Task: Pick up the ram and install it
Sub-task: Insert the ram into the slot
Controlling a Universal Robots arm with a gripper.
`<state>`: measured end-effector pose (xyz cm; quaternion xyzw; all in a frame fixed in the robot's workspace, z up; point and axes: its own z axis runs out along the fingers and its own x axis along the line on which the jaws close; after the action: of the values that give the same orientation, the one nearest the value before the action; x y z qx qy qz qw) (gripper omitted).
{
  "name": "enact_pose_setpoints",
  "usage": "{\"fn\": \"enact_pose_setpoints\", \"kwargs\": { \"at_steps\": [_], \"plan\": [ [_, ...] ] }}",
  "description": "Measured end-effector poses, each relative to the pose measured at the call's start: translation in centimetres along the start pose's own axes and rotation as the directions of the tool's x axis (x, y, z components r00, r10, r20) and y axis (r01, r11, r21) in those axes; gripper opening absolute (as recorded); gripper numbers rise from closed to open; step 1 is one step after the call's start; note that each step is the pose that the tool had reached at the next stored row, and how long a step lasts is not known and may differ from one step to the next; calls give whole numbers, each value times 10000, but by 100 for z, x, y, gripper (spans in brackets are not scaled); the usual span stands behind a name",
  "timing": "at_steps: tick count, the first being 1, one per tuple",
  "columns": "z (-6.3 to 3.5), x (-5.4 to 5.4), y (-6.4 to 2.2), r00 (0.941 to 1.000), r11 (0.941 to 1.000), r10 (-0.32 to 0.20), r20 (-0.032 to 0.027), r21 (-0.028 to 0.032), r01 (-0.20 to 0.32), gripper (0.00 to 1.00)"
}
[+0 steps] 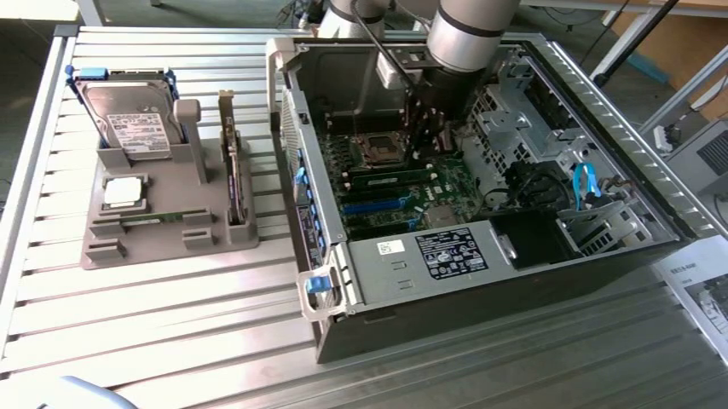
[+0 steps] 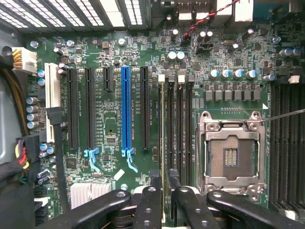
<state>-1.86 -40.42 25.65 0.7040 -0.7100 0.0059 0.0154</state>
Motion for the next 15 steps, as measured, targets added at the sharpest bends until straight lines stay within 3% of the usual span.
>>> {"fn": "enact_pose_setpoints", "kwargs": {
  "at_steps": [15],
  "plan": [
    [-285, 9, 4, 10000, 10000, 0, 0, 0, 0, 19]
  ]
}}
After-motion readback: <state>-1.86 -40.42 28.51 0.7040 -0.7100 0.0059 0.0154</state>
